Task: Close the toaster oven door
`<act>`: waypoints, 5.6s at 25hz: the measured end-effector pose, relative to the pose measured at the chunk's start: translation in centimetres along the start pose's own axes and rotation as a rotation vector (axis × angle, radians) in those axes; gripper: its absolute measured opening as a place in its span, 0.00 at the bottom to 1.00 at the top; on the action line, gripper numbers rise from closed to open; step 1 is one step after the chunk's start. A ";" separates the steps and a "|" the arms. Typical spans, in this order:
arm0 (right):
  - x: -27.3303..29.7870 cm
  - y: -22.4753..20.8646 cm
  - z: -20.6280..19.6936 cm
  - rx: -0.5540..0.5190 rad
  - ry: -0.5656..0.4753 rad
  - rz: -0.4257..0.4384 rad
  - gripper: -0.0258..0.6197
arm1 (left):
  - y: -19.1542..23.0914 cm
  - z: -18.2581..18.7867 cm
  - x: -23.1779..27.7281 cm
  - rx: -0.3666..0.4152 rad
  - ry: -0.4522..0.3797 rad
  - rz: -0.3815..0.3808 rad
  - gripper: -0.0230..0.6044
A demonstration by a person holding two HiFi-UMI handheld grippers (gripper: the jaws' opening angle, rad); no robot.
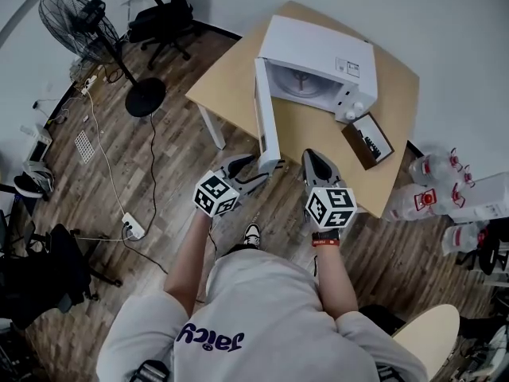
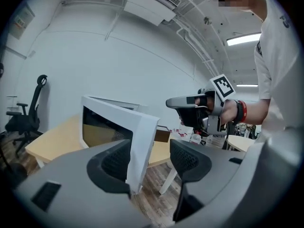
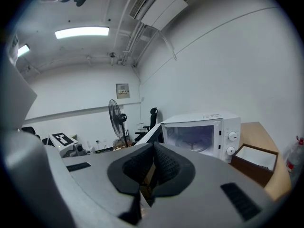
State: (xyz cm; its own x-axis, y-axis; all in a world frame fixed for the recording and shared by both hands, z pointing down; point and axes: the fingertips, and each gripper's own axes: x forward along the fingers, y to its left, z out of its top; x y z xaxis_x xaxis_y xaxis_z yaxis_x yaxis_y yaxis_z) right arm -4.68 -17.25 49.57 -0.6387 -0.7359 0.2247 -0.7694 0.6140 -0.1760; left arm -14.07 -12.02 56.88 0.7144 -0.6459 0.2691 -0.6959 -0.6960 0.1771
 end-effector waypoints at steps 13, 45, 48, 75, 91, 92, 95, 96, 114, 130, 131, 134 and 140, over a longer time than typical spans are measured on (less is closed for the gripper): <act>2.7 -1.0 0.6 -0.032 -0.003 -0.037 0.06 | 2.6 -2.1 2.4 0.043 0.052 -0.050 0.33; 1.5 -10.4 -0.3 0.055 0.050 -0.013 0.06 | 0.2 -0.2 10.2 0.056 0.112 0.020 0.28; 1.7 -11.0 0.2 0.050 0.049 0.000 0.06 | 0.0 -0.1 10.8 0.053 0.116 0.031 0.28; 1.9 -16.8 1.0 0.107 0.041 0.016 0.06 | -0.9 1.4 16.1 0.050 0.131 0.081 0.27; 1.6 -19.7 1.6 0.111 0.023 -0.018 0.06 | -1.0 2.7 19.1 0.027 0.113 0.093 0.27; 1.6 -19.8 1.5 0.112 0.026 -0.019 0.06 | -1.1 2.7 19.4 0.025 0.114 0.091 0.27; 1.5 -20.2 1.5 0.115 0.027 -0.020 0.06 | -1.1 2.8 20.1 0.024 0.111 0.086 0.27; 1.6 -20.4 1.5 0.114 0.027 -0.022 0.06 | -1.0 2.9 20.4 0.026 0.111 0.086 0.27; 1.9 -23.8 2.1 0.103 0.027 -0.069 0.06 | -0.7 3.9 24.0 0.020 0.097 0.091 0.26; 2.9 -25.5 2.7 0.100 0.030 -0.053 0.06 | -0.1 4.8 26.6 0.007 0.093 0.098 0.26; 2.9 -25.7 2.7 0.101 0.029 -0.053 0.06 | -0.1 4.9 26.8 0.006 0.093 0.099 0.26; 2.9 -26.4 2.8 0.105 0.025 -0.058 0.06 | 0.1 5.1 27.3 0.005 0.091 0.102 0.26; 3.0 -27.4 3.0 0.106 0.023 -0.060 0.06 | 0.3 5.4 28.2 0.003 0.092 0.114 0.26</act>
State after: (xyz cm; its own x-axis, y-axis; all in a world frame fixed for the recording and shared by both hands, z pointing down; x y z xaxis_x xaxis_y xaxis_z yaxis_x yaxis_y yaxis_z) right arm 14.45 -37.10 52.14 -0.5922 -0.7629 0.2593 -0.8034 0.5346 -0.2620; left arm 6.31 -32.14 59.44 0.6210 -0.6893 0.3730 -0.7718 -0.6207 0.1380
